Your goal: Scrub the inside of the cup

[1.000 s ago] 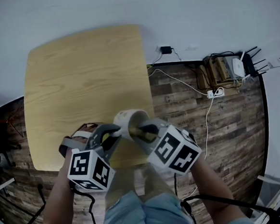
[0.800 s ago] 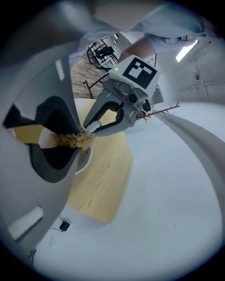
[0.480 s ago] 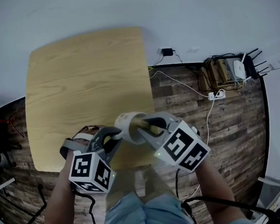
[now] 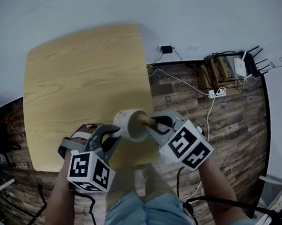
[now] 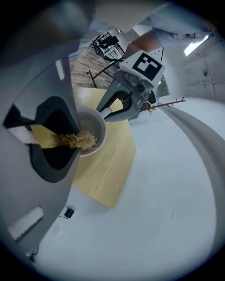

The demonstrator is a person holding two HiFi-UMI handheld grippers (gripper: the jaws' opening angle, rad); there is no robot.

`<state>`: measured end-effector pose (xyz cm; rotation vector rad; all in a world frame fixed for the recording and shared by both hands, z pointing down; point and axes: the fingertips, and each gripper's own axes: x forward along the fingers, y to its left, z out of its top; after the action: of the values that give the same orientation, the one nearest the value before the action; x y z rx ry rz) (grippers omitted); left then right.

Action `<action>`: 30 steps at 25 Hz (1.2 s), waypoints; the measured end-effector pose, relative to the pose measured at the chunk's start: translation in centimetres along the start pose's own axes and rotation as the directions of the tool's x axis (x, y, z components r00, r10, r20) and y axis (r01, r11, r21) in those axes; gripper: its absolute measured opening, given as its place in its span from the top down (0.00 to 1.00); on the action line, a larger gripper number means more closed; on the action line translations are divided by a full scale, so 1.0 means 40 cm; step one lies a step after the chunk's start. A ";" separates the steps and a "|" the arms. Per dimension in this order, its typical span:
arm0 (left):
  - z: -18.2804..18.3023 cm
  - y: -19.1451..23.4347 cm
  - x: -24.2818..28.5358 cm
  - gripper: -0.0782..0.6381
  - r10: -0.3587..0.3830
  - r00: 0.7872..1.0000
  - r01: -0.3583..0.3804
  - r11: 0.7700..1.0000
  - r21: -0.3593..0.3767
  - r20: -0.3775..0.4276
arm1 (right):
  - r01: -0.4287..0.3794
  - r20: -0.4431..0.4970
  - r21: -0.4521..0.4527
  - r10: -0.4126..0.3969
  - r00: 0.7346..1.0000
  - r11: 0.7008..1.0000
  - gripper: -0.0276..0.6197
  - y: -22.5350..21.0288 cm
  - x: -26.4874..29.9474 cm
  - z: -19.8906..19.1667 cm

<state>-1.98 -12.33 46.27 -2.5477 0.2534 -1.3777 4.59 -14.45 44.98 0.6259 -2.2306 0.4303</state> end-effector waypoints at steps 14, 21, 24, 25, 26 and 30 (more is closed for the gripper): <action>0.003 0.000 0.007 0.80 0.016 1.000 -0.016 1.000 0.006 -0.017 | -0.054 0.033 0.141 0.050 0.998 0.989 0.87 0.091 0.004 -0.026; 0.001 -0.005 0.007 0.80 0.002 0.999 0.000 0.999 0.044 -0.034 | -0.093 0.069 0.092 0.087 0.994 0.991 0.87 0.107 0.008 0.043; 0.001 -0.005 0.008 0.80 -0.003 0.999 0.005 0.999 0.051 -0.036 | -0.086 0.056 0.041 0.084 0.995 0.995 0.87 0.088 0.001 0.059; 0.000 -0.004 0.008 0.80 -0.005 0.999 0.007 0.999 0.052 -0.036 | -0.085 0.053 0.025 0.084 0.995 0.996 0.87 0.080 -0.002 0.064; 0.000 -0.003 0.007 0.80 -0.007 0.999 0.009 0.999 0.051 -0.037 | -0.083 0.051 0.008 0.083 0.995 0.997 0.87 0.072 -0.005 0.068; 0.001 -0.002 0.003 0.80 -0.008 0.999 0.009 0.999 0.049 -0.037 | -0.071 0.048 -0.064 0.075 0.996 0.995 0.87 0.042 -0.019 0.075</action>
<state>-1.90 -12.27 46.36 -2.4890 0.2128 -1.4168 2.33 -14.30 42.28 0.5295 -2.3114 0.3842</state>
